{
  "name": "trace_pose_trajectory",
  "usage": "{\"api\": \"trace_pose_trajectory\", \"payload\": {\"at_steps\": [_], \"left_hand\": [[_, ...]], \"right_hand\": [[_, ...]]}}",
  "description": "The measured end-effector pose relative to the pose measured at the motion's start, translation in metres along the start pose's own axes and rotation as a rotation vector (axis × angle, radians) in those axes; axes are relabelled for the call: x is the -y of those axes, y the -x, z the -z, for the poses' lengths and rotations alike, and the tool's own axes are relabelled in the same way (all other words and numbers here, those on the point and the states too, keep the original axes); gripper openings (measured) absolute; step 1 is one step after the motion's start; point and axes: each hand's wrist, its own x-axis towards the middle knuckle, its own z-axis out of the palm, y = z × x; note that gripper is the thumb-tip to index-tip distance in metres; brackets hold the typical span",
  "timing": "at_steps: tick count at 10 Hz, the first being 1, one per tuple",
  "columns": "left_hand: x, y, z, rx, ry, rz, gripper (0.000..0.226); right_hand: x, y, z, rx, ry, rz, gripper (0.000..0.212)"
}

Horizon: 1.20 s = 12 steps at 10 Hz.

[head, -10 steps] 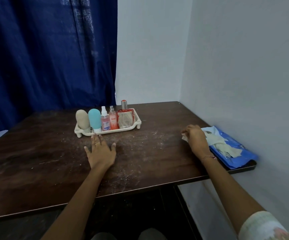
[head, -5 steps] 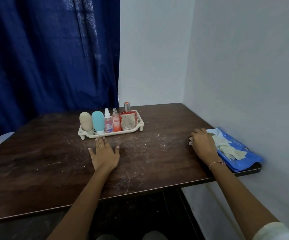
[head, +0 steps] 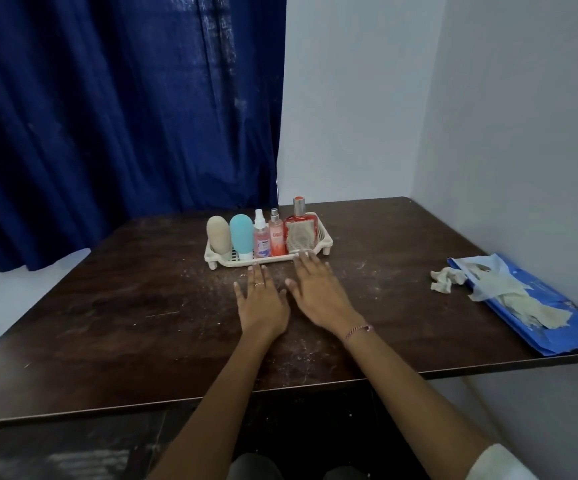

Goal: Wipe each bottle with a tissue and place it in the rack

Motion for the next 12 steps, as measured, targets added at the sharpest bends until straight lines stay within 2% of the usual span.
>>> {"api": "trace_pose_trajectory", "payload": {"at_steps": [1,2,4,5,6,7,8,9,10,12], "left_hand": [[0.003,-0.004,-0.006,0.039,0.003,-0.023,0.060],[0.006,-0.005,-0.009,0.052,0.003,-0.047,0.060],[0.005,-0.006,-0.010,0.064,-0.018,-0.051,0.060],[0.007,-0.007,-0.010,0.065,-0.030,-0.052,0.060],[0.007,-0.006,-0.009,0.054,-0.025,-0.053,0.076],[0.007,-0.005,-0.009,0.067,0.008,-0.034,0.078],[0.004,-0.004,-0.006,0.106,0.010,-0.005,0.072],[-0.001,-0.001,0.009,0.175,-0.003,0.016,0.075],[-0.006,0.000,0.041,0.180,-0.001,0.031,0.079],[-0.021,-0.018,0.116,0.045,0.015,0.019,0.076]], "right_hand": [[0.005,-0.004,-0.020,0.062,0.017,0.007,0.057],[0.003,-0.006,-0.028,0.035,0.050,0.014,0.055],[-0.001,-0.006,-0.036,0.124,-0.028,-0.036,0.053],[0.000,-0.009,-0.039,0.107,-0.039,-0.044,0.066],[0.003,-0.008,-0.041,0.108,-0.034,-0.046,0.076],[0.006,-0.008,-0.041,0.071,-0.057,-0.064,0.069],[0.007,-0.006,-0.040,0.141,-0.036,-0.095,0.064],[0.012,-0.006,-0.024,0.202,0.034,-0.142,0.056],[0.020,-0.011,0.003,0.180,0.046,-0.134,0.052],[0.037,-0.039,0.069,0.098,-0.077,-0.107,0.063]]}}
